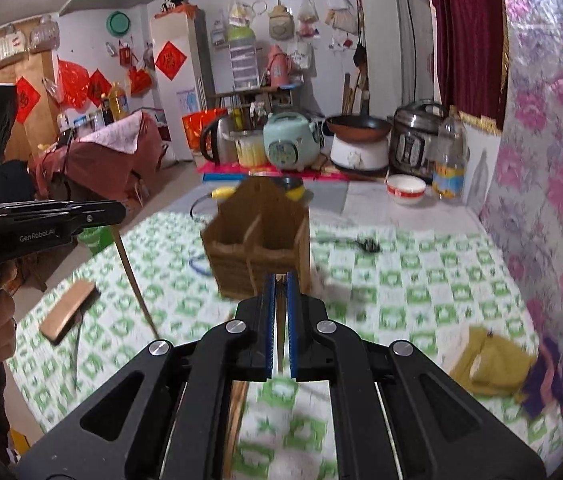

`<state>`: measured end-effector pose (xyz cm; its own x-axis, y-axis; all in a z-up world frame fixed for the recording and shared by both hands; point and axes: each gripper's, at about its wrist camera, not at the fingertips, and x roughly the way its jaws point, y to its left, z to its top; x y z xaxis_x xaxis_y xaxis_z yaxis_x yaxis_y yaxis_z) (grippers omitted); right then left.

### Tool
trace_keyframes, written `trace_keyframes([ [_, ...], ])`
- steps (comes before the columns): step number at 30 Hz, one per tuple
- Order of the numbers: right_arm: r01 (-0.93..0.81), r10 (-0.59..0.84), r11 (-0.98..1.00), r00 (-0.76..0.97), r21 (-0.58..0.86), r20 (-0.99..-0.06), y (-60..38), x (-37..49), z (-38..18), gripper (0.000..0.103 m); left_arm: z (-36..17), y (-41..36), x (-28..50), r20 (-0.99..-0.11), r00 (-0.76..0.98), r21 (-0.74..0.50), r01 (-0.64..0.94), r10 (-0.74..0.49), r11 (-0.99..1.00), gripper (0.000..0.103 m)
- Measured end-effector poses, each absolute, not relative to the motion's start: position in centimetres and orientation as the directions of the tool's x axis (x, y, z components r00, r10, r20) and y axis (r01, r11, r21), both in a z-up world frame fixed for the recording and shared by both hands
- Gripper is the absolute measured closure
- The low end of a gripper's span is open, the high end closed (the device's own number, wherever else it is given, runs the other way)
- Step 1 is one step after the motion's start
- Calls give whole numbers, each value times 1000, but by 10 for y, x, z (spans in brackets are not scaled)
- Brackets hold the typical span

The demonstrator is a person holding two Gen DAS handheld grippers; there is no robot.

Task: Organize utensils
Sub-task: 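Carry both chopsticks over the wooden holder and open both tools to drop them in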

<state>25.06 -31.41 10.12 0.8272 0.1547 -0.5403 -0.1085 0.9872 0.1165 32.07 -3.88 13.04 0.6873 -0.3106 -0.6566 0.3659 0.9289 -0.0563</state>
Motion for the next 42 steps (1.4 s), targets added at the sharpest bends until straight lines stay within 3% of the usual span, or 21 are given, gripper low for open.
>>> trace_keyframes([
  [9,-102,160,981,906,165,-391,-315,306,174,96,204,-62,370,-498,808,-54,333,-315,941,97],
  [13,-90,145,982,924,166,-354,-310,336,176,96,192,-68,397,-472,837,-51,288,-277,956,97],
  [17,-75,139,984,897,165,-421,-305,366,141,96,146,-68,430,-517,809,-97,270,-281,958,96],
  [19,-76,149,983,867,169,-475,-305,376,118,92,122,-65,441,-574,773,-114,251,-270,961,85],
  [21,-72,156,980,852,184,-499,-308,376,107,92,111,-58,440,-593,758,-129,245,-273,961,53],
  [24,-69,152,980,860,184,-488,-311,363,108,89,110,-44,426,-582,778,-114,207,-234,972,35],
  [29,-62,141,981,878,183,-457,-316,326,118,79,113,-21,386,-568,800,-95,166,-190,982,15],
  [33,-56,147,976,879,209,-453,-319,291,117,69,109,-6,348,-562,806,-107,153,-187,982,8],
  [42,-58,171,968,864,245,-473,-316,222,86,49,72,21,280,-613,768,-140,124,-184,982,7],
])
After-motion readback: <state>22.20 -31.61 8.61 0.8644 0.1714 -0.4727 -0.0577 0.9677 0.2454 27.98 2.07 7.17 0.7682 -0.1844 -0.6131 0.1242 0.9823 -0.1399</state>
